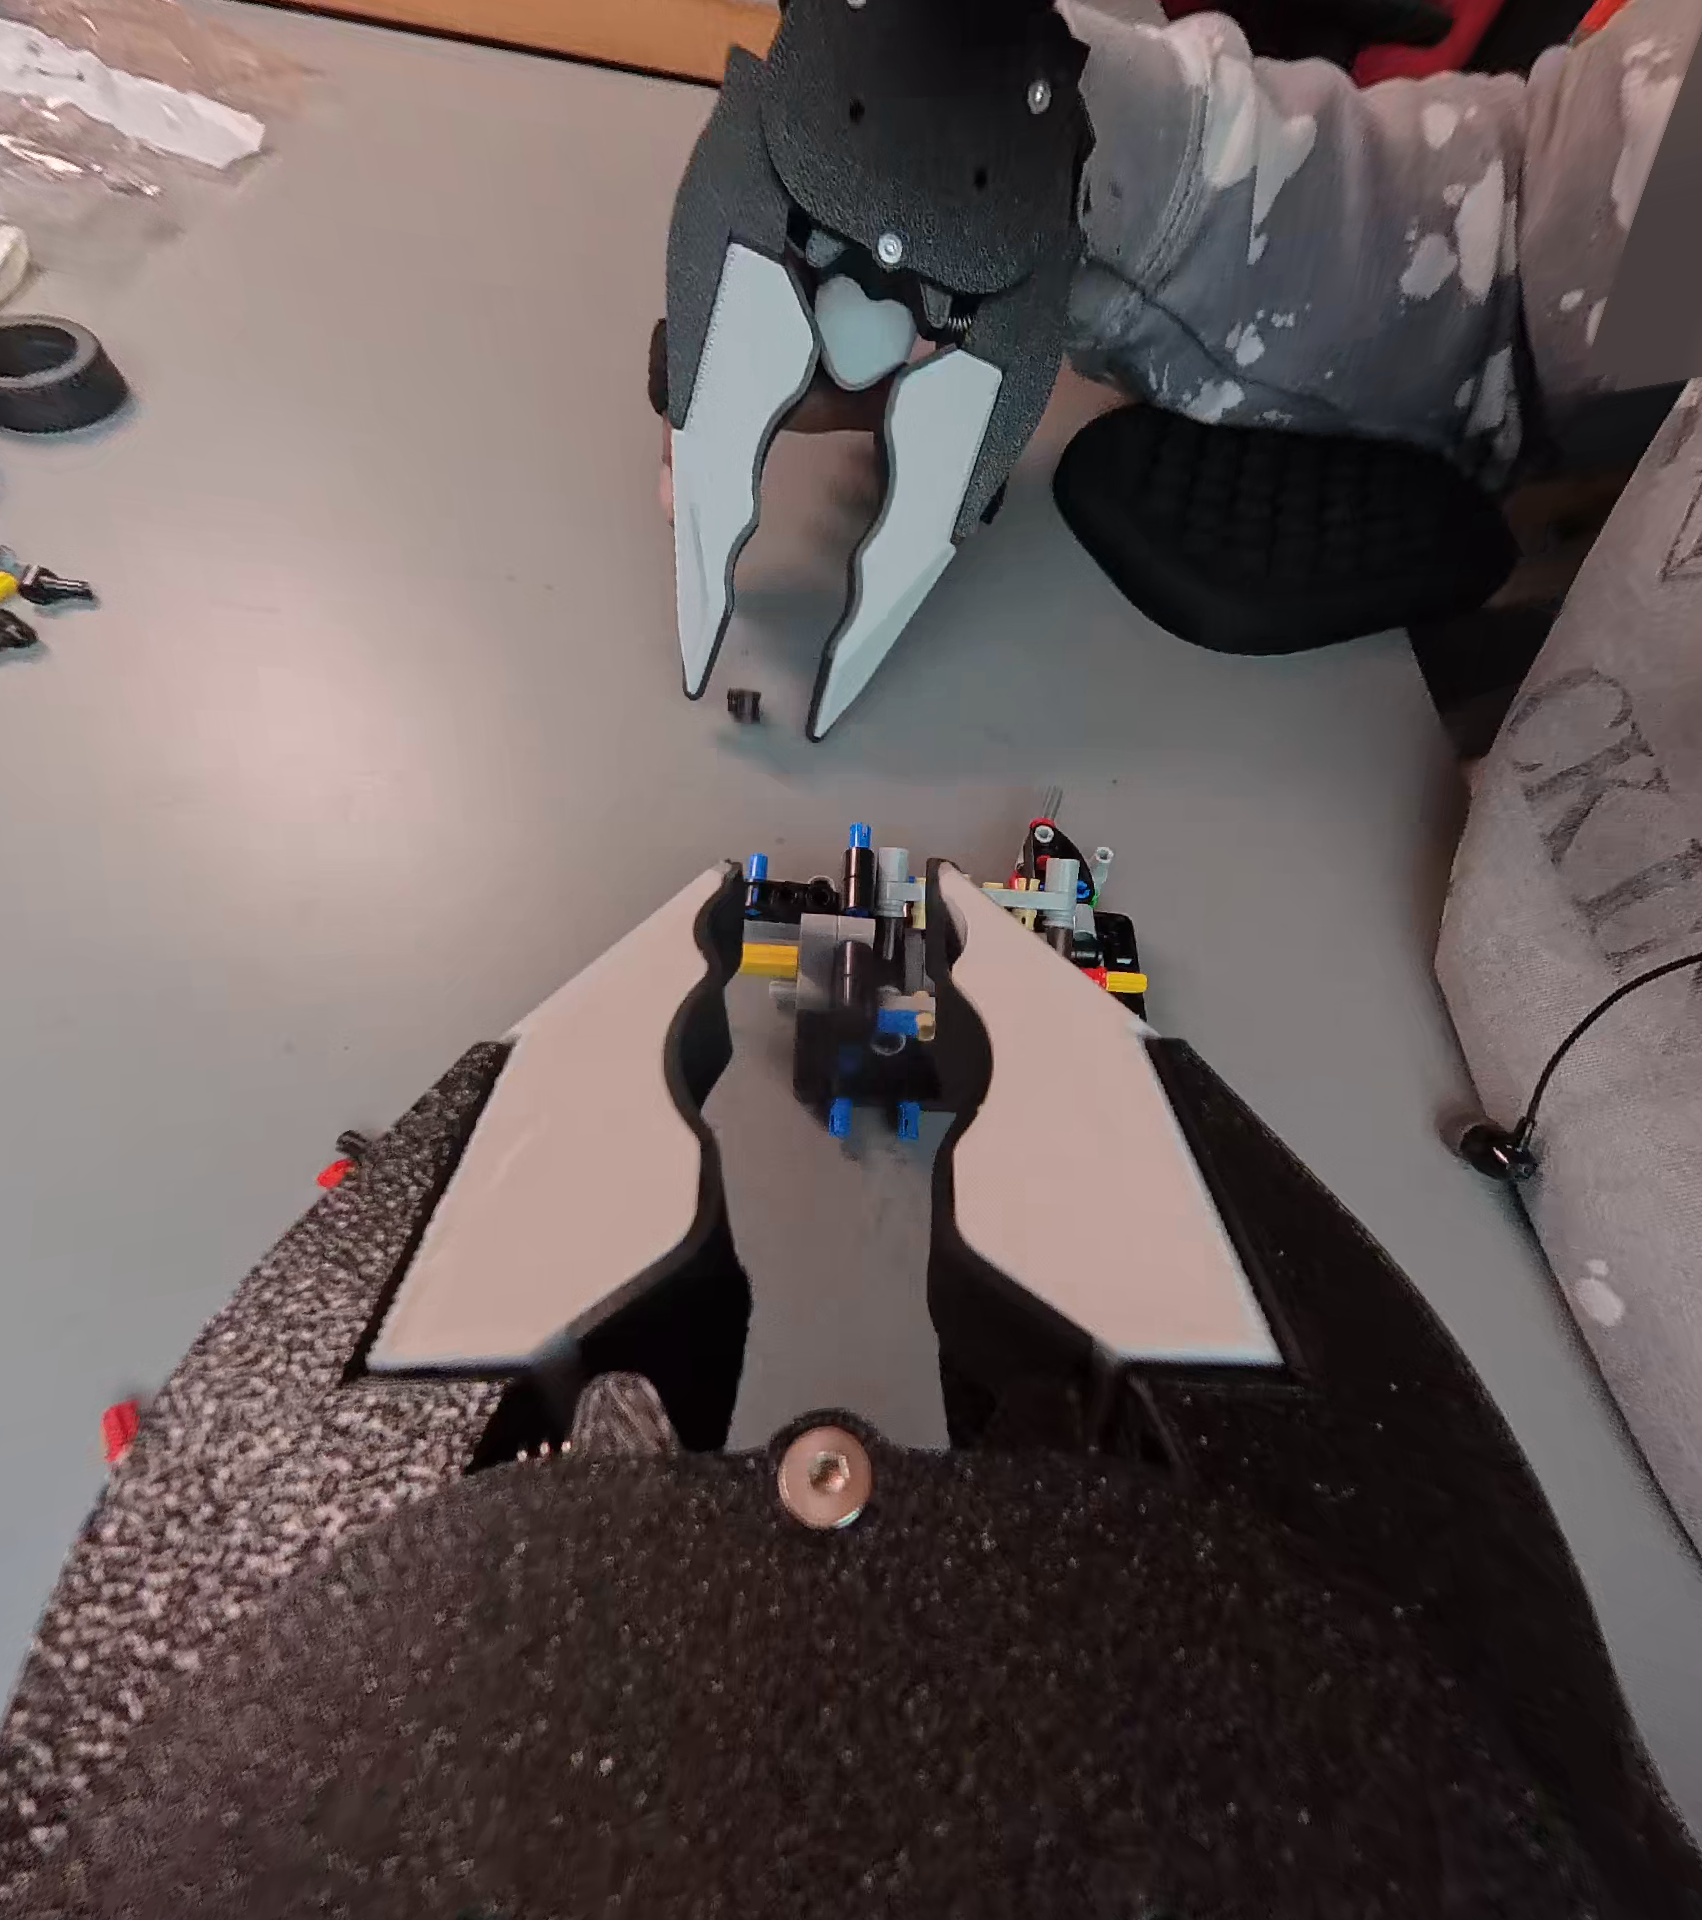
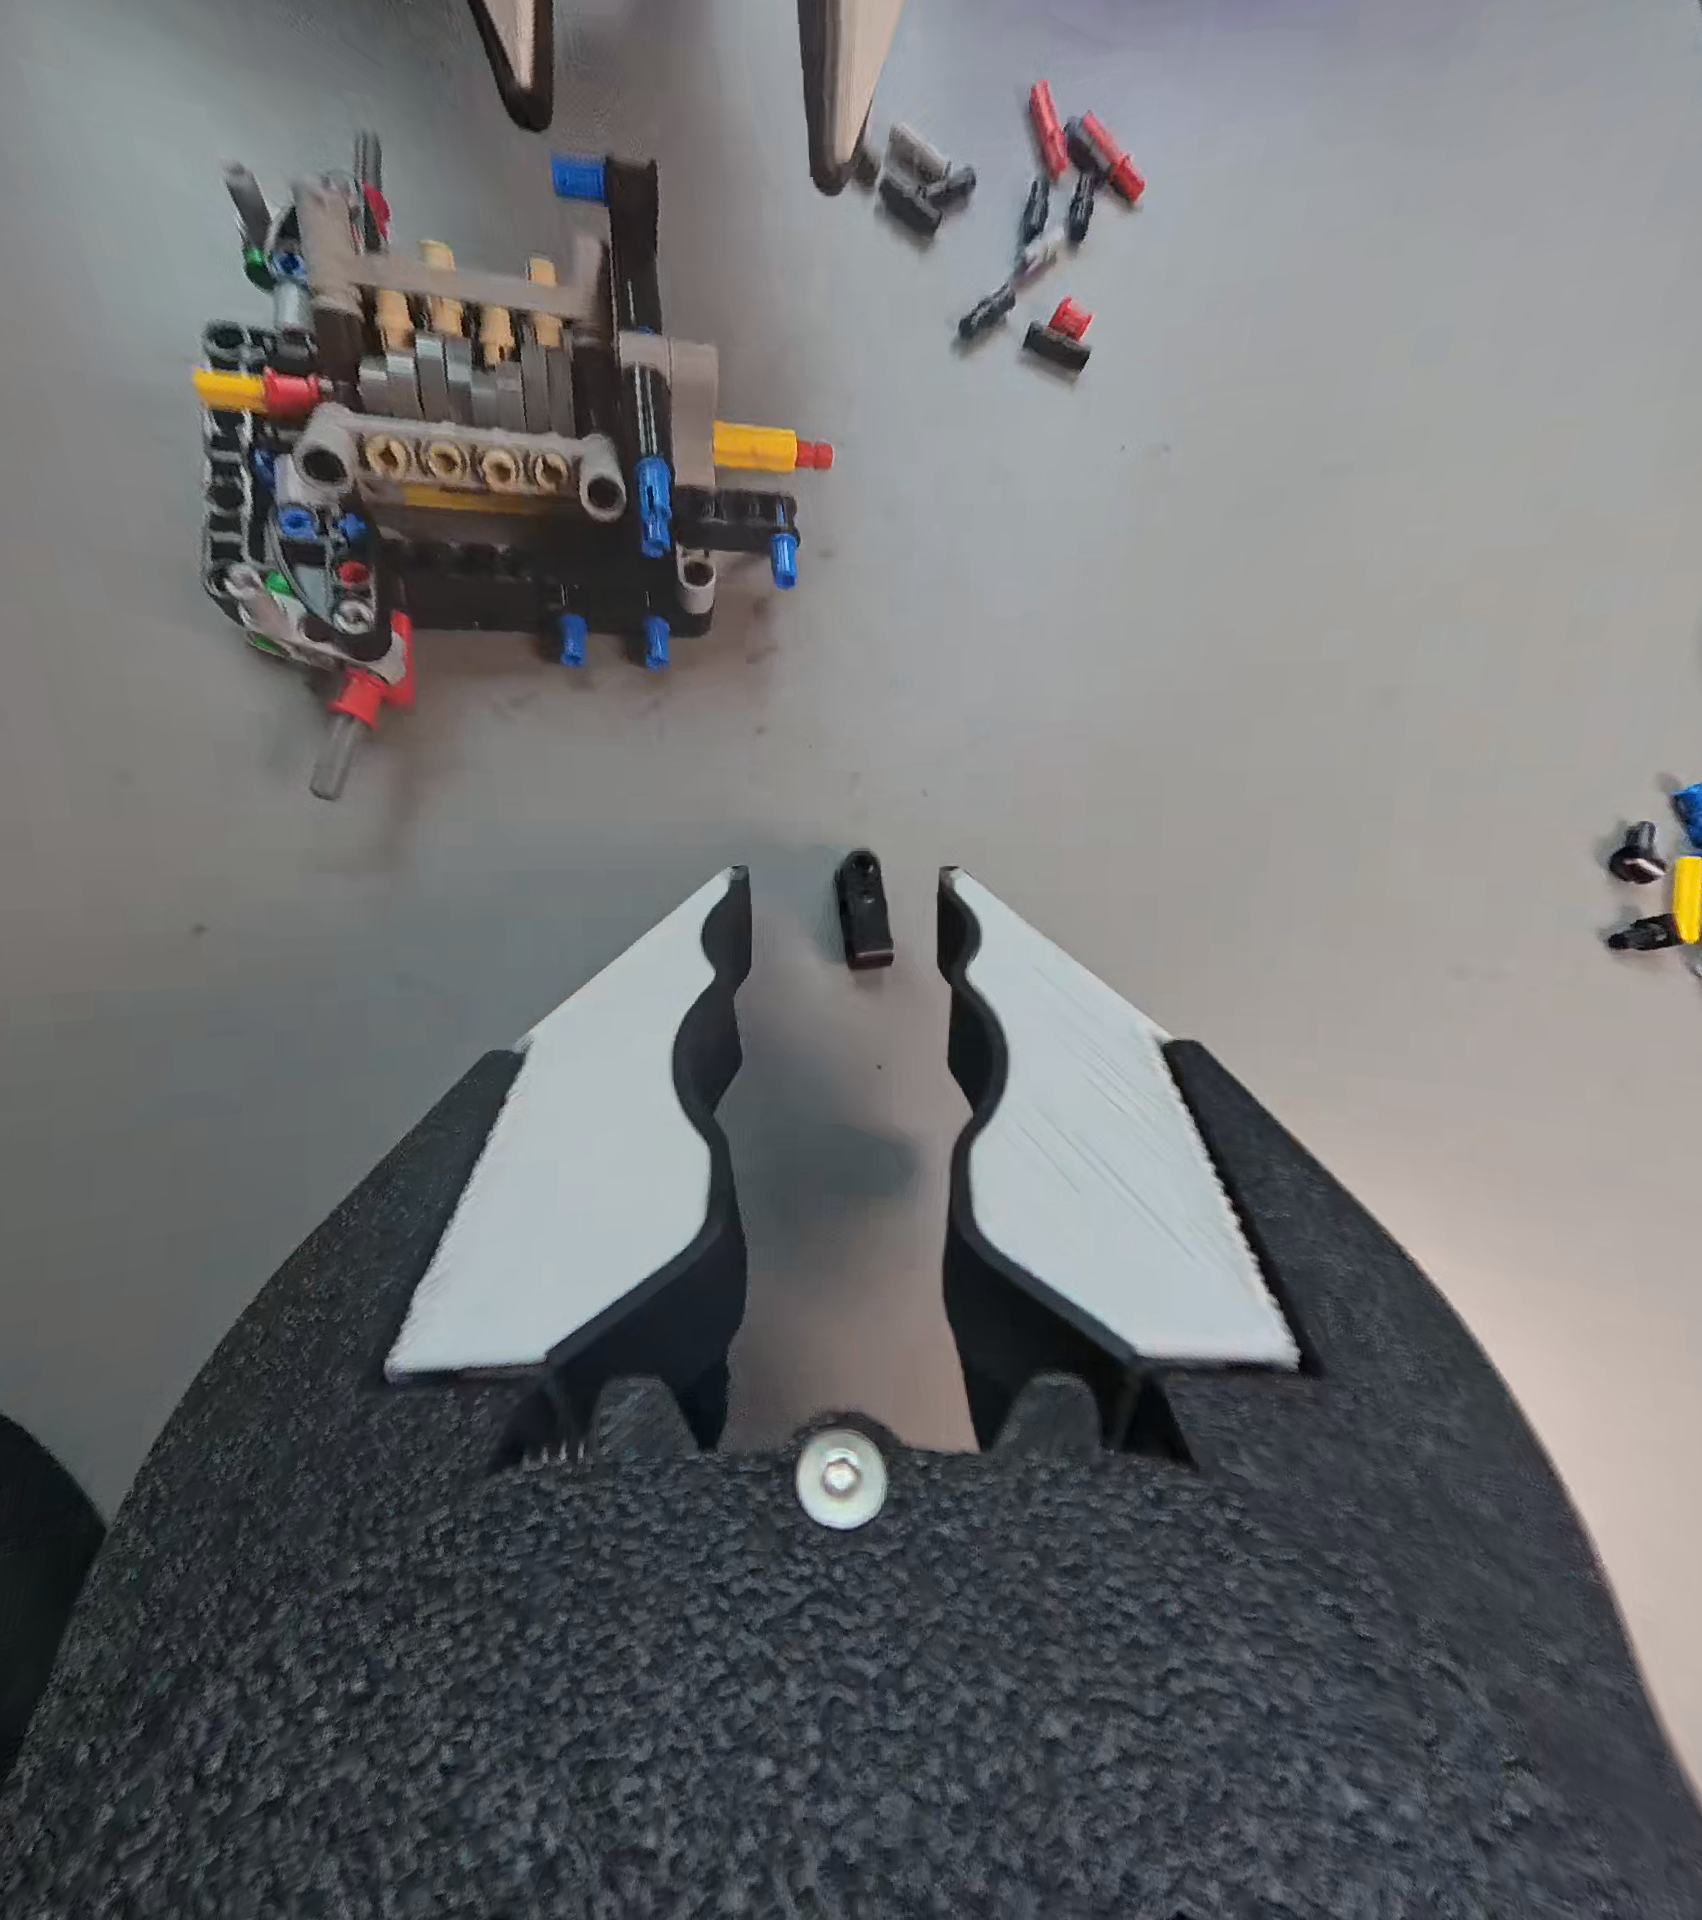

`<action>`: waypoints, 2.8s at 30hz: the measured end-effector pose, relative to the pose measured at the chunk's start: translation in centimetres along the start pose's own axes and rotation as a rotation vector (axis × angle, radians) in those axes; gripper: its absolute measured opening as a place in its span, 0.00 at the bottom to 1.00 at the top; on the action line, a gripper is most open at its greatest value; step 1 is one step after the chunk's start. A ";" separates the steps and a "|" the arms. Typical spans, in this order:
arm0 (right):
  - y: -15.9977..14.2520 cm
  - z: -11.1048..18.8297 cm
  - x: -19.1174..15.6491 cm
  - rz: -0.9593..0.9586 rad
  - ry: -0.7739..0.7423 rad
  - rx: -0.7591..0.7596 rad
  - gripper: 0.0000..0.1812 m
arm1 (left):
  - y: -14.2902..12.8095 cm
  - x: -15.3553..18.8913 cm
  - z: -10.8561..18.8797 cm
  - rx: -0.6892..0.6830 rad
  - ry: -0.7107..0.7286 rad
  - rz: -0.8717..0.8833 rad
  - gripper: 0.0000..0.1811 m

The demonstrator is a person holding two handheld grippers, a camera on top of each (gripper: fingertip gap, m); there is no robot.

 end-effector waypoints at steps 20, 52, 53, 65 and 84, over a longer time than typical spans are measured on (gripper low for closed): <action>9.4 -1.7 -3.8 0.020 0.231 0.159 0.04 | -3.7 1.3 -1.2 -0.128 0.080 -0.048 0.12; 9.1 -1.2 -5.4 0.059 0.338 0.237 0.04 | -4.2 2.4 -2.6 -0.162 0.039 -0.102 0.04; 9.0 -1.1 -5.4 0.064 0.342 0.234 0.04 | -4.1 2.5 -2.7 -0.163 0.046 -0.102 0.03; 9.0 -0.9 -6.2 0.051 0.382 0.233 0.04 | -4.4 3.2 -2.3 -0.152 0.050 -0.123 0.03; 10.4 0.9 -3.1 -0.043 0.262 0.351 0.09 | -4.1 1.3 2.6 0.070 0.107 0.058 0.04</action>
Point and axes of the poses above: each gripper's, where its closed fingertips meet, z back along the fingers, y out of its top, x = y × z across the jaws, the point moved 1 cm from there along z, back along the fingers, and after that the axes turned 15 degrees about -x, right-handed, at the moved point
